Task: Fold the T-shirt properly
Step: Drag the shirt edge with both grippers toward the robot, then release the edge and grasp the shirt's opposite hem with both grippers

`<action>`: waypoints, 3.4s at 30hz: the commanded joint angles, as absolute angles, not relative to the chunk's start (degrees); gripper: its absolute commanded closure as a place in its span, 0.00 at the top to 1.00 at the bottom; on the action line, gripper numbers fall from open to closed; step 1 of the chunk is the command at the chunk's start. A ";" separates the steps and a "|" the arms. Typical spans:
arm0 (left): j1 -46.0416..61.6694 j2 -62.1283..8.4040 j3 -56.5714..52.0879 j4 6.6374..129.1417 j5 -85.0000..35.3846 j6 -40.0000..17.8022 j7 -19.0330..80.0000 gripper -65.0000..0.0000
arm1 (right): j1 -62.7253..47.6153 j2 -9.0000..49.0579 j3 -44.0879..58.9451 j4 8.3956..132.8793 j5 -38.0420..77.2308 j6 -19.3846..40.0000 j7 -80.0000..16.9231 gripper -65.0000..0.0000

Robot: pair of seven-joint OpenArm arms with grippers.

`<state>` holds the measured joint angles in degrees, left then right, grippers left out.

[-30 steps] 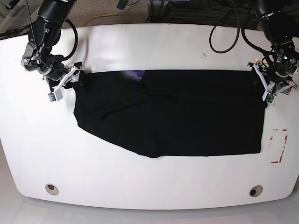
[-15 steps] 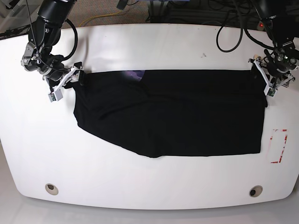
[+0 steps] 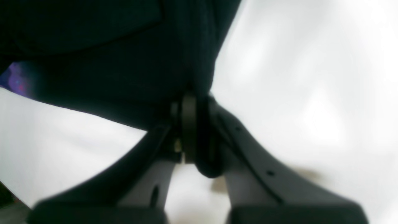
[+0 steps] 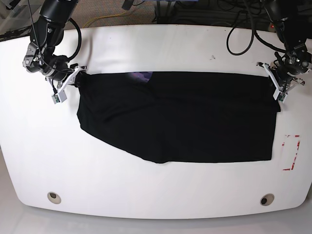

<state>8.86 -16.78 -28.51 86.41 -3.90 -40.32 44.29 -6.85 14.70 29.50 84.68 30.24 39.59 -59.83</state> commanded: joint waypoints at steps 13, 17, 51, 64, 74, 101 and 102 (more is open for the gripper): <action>21.05 -17.89 -36.00 97.27 -2.68 -40.00 51.21 0.01 | -19.65 17.01 29.93 99.21 29.76 39.43 -60.44 0.04; 23.25 -17.98 -36.00 97.80 -2.86 -40.00 51.30 0.02 | -22.81 16.66 32.04 101.05 30.02 39.52 -60.44 0.05; 15.34 -18.24 -26.51 98.77 -2.15 -40.00 51.47 0.56 | -21.05 10.59 32.04 100.00 29.49 40.00 -59.56 0.67; 9.54 -22.64 -30.73 99.30 -2.07 -40.00 51.38 0.56 | -20.35 14.73 32.22 105.01 29.76 40.00 -59.74 0.67; 13.14 -18.24 -31.08 103.16 -2.07 -40.00 51.47 0.56 | -7.08 15.69 31.60 95.69 29.05 40.00 -60.79 0.67; 10.07 -16.75 -31.52 102.99 -1.63 -40.00 51.47 0.56 | 12.26 9.89 17.63 78.37 20.09 40.00 -59.30 0.67; 9.98 -16.75 -31.96 102.99 -1.63 -40.00 51.47 0.56 | 12.26 9.71 17.63 78.37 20.09 40.00 -59.30 0.67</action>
<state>10.74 -15.77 -30.92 101.97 -1.41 -40.36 52.56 10.90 9.50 17.43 77.45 19.35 39.94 -60.23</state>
